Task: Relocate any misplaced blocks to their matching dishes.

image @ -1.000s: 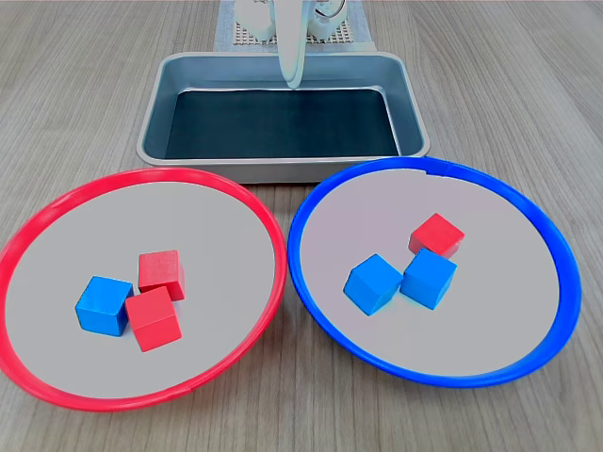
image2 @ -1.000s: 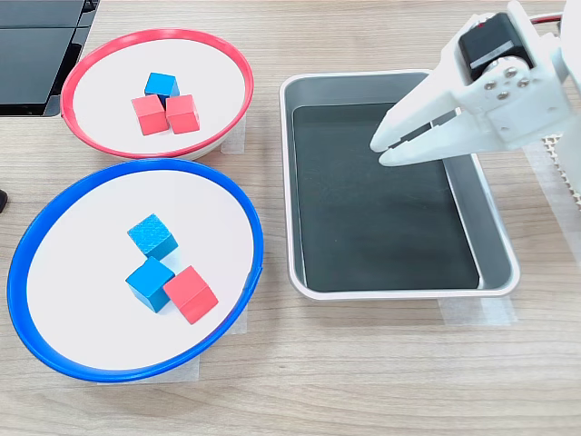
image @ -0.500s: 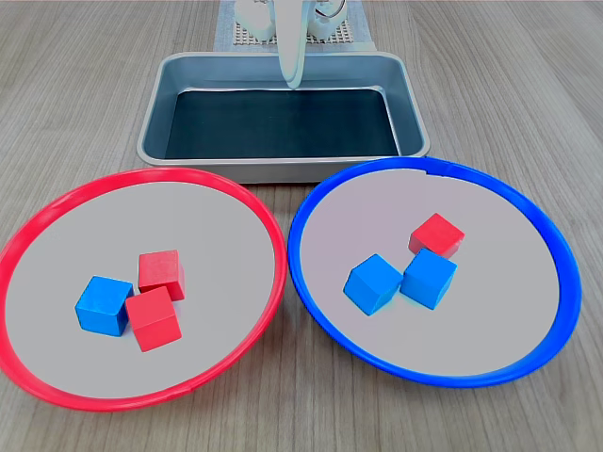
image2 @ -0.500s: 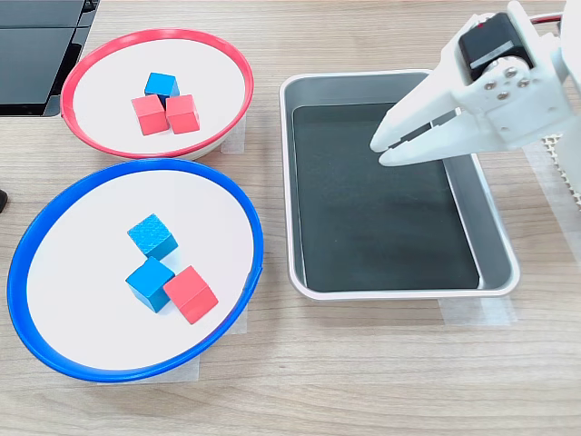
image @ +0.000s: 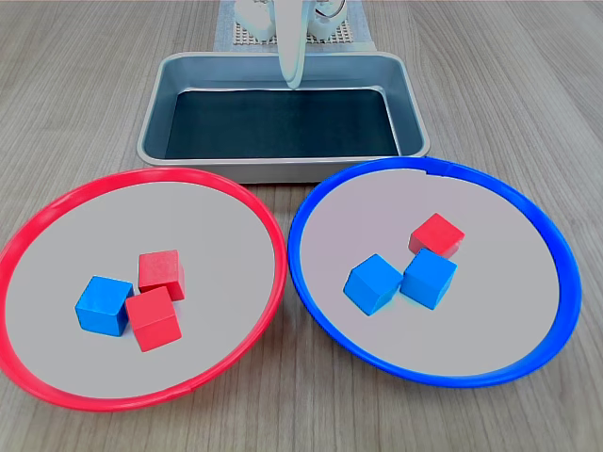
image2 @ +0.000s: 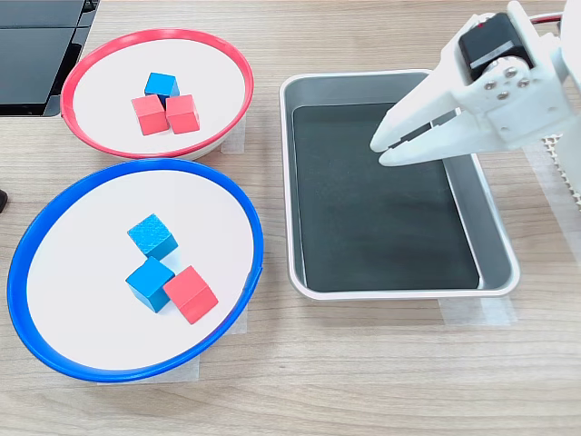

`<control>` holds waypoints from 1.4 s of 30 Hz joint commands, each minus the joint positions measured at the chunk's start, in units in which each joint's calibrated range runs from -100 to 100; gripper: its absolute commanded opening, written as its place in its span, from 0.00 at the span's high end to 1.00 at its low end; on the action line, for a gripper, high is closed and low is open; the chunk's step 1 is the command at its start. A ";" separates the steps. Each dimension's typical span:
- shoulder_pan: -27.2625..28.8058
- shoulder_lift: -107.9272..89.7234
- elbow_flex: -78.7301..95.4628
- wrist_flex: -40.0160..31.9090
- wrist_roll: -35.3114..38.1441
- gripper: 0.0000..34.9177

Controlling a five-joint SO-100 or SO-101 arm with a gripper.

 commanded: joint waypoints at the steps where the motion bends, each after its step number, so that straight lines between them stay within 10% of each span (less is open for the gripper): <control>1: -0.10 -0.17 -0.18 0.15 0.20 0.99; 17: -0.85 3.24 -2.19 -1.17 2.83 0.99; 30: -1.33 50.06 -45.52 -2.49 16.61 0.99; 42: -5.18 93.39 -100.41 20.54 21.39 0.88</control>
